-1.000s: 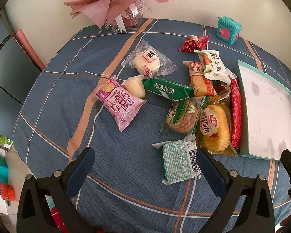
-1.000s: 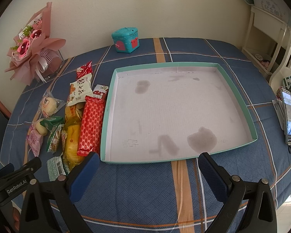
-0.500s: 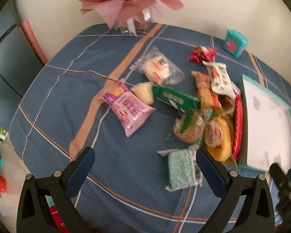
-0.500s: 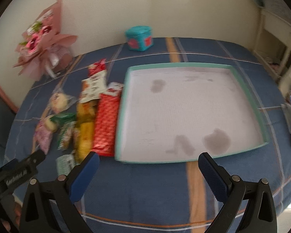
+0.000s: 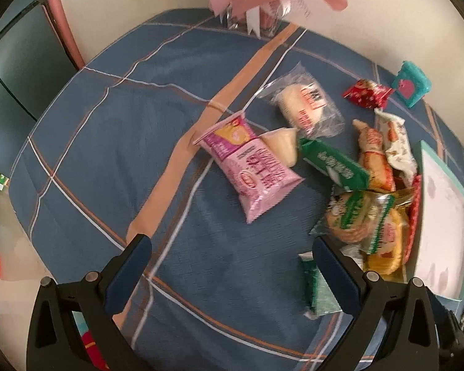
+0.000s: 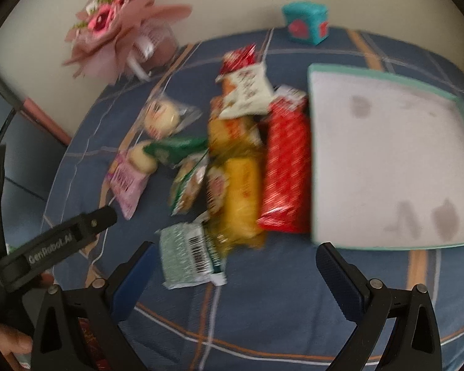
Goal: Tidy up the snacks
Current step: 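Reach the left gripper to the pink Swiss roll pack while the right gripper reaches the green barcode pack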
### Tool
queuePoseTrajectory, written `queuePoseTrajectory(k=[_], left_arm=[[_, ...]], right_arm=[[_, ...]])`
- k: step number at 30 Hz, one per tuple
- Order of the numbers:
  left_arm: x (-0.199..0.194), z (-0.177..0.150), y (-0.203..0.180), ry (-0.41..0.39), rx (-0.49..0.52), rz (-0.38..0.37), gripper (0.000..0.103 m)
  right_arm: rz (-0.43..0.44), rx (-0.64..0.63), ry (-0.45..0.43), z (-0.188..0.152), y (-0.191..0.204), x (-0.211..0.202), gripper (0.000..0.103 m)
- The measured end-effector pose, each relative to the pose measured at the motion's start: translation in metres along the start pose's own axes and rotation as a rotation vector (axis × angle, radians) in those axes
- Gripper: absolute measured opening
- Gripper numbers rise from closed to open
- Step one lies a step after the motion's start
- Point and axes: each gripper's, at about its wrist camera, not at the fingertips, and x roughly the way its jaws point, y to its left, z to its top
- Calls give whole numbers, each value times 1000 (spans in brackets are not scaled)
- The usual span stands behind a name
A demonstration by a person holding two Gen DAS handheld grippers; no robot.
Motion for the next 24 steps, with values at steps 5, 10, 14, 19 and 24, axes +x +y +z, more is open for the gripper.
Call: queuePoseTrajectory(k=[5, 10, 14, 19, 24], left_arm=[[5, 9, 9, 13, 33, 5, 103], [9, 24, 22, 20, 66, 3, 103], [16, 34, 25, 25, 87, -4, 103], [26, 47, 20, 55, 112, -24, 103], [42, 67, 13, 90, 56, -44, 103]], right_arm=[[1, -41, 70, -3, 23, 23, 103], [-6, -86, 115, -7, 43, 41, 102], [-21, -120, 125, -9, 59, 54, 94], [-62, -152, 133, -9, 82, 88, 85], [-97, -149, 140, -3, 87, 101, 79]])
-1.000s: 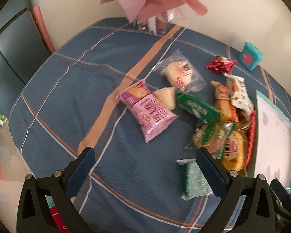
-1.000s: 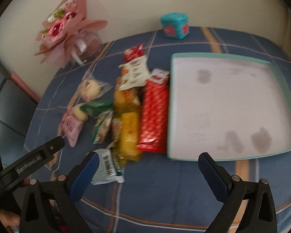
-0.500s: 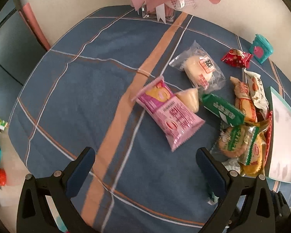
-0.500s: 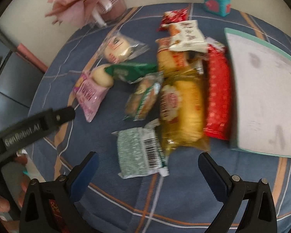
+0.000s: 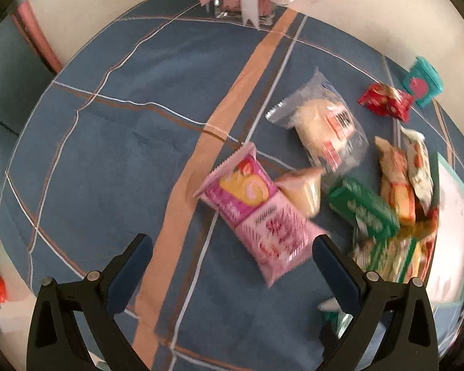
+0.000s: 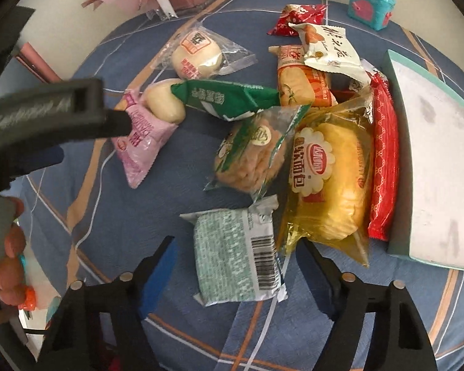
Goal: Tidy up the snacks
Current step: 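Reach the left gripper to the pink Swiss roll pack while the right gripper reaches the green barcode pack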
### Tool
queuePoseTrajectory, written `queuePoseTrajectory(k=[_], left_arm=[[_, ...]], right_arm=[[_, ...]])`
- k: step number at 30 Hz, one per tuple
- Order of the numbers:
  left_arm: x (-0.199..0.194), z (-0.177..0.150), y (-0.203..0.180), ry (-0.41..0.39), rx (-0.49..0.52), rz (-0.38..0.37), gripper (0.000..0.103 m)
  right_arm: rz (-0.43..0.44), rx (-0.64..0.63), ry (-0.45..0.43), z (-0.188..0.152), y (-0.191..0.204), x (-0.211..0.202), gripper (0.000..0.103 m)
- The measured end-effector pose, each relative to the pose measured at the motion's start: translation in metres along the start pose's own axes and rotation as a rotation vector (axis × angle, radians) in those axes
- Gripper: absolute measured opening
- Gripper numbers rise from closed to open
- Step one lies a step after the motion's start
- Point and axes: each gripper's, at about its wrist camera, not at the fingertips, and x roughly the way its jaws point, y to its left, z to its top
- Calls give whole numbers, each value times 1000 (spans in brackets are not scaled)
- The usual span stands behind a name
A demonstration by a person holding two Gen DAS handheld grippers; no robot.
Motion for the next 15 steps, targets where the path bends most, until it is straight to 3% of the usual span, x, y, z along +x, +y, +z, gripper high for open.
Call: queuePoseTrajectory(k=[7, 15], left_arm=[[22, 20, -4, 27, -46, 23, 102], [29, 17, 16, 28, -55, 33, 95]], right_arm=[[-11, 8, 28, 6, -12, 14, 74], [-1, 18, 40, 0, -34, 17, 64]])
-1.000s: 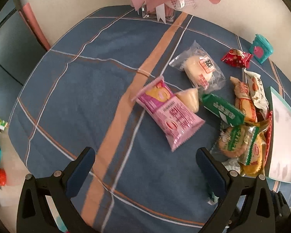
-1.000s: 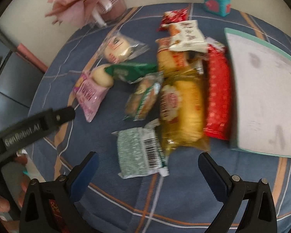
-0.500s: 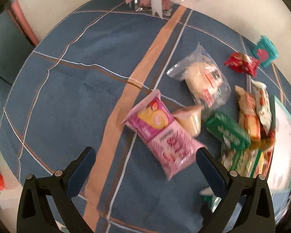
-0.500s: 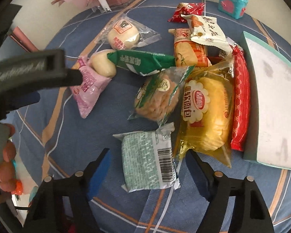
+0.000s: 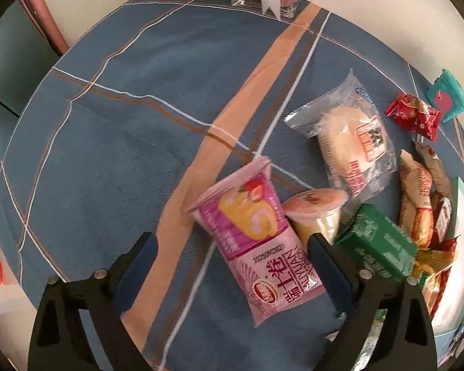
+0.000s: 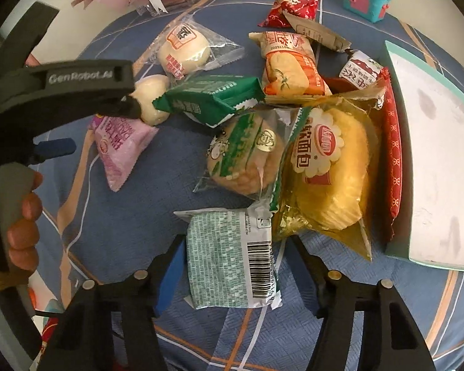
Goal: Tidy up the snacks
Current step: 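Reach the left gripper to the pink Swiss roll pack while the right gripper reaches the green barcode pack, then grasp the pink Swiss roll pack with the left gripper while the right gripper grasps the green barcode pack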
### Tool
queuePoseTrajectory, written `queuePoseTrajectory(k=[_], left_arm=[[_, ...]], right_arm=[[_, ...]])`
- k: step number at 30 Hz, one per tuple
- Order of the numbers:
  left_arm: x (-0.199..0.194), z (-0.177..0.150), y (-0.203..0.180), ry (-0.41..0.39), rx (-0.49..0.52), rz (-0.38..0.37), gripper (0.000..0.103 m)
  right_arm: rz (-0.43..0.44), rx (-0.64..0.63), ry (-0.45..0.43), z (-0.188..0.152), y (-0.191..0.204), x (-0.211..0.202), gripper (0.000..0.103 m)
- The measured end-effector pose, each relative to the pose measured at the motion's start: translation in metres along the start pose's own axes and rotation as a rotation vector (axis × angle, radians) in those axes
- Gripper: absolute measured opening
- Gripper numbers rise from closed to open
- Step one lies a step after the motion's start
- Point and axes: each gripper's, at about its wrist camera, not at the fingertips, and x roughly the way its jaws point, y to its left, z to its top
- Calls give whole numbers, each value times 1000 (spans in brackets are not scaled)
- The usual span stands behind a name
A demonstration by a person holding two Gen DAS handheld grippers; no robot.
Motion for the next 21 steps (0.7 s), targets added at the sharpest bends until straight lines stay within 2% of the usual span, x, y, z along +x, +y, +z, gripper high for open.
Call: queuePoseTrajectory(k=[2, 7, 11, 17, 21], left_arm=[[2, -4, 4, 12, -2, 11, 89], [8, -8, 24, 42, -26, 1, 59], [2, -13, 32, 27, -22, -21, 44], [-15, -32, 47, 0, -39, -44, 41], [-42, -45, 61, -40, -52, -57, 41]], right_arm=[[5, 0, 2, -2, -1, 0, 60], [4, -7, 7, -4, -4, -3, 54], [7, -13, 8, -14, -1, -10, 53], [49, 0, -21, -16, -1, -31, 52], [88, 15, -48, -18, -5, -46, 52]])
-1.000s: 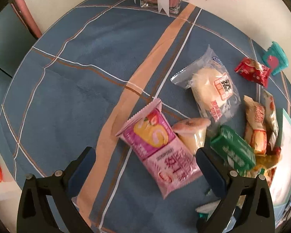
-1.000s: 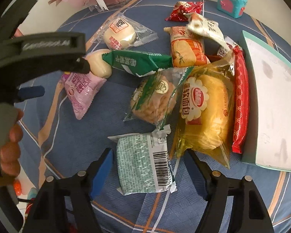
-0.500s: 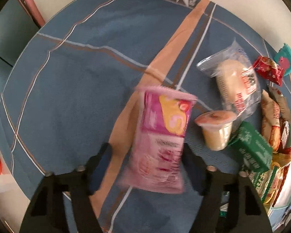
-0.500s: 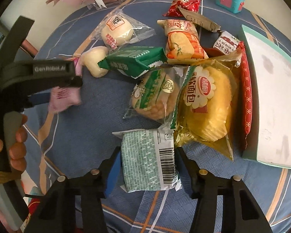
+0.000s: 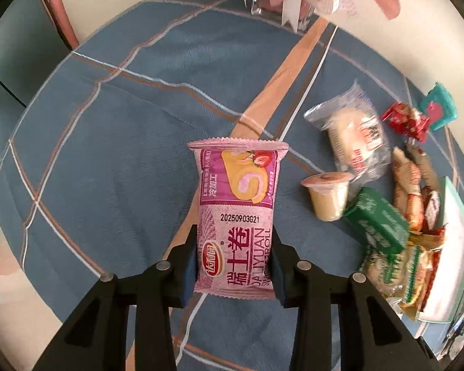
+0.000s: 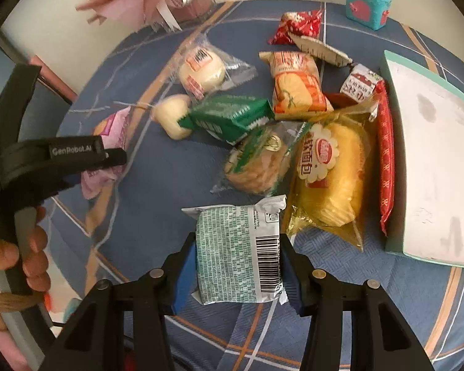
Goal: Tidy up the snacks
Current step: 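Grasp the pink Swiss roll pack with the left gripper while the right gripper grasps the green barcode pack, then carry both packs over the white tray and open both grippers to release them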
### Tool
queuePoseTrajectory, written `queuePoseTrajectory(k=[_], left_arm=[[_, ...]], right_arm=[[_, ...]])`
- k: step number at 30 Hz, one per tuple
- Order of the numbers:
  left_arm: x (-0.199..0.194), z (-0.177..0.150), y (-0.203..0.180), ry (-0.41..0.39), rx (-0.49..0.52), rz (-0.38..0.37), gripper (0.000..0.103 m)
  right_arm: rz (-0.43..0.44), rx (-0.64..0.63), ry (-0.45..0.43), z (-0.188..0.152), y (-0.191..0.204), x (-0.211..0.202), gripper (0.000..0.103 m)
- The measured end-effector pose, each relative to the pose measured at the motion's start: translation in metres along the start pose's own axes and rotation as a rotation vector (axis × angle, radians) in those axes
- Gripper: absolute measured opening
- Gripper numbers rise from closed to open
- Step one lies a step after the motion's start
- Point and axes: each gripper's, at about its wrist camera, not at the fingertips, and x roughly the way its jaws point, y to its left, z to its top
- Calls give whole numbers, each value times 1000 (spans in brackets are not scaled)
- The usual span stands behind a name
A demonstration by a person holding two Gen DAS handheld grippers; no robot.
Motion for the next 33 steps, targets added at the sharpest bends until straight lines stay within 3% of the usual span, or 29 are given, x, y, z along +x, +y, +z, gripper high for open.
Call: queuePoseTrajectory(k=[8, 16, 25, 33], left_arm=[[-50, -19, 2, -85, -13, -27, 41], [-94, -20, -52, -139, 17, -30, 41], [-80, -22, -129, -143, 119, -62, 41], [-75, -34, -196, -148, 257, -98, 41]], right_arm=[[75, 6, -81, -4, 2, -42, 52], [95, 66, -155, 9, -14, -69, 52], [-61, 228, -253, 17, -83, -95, 52], [-169, 376, -274, 18, -148, -111, 52]])
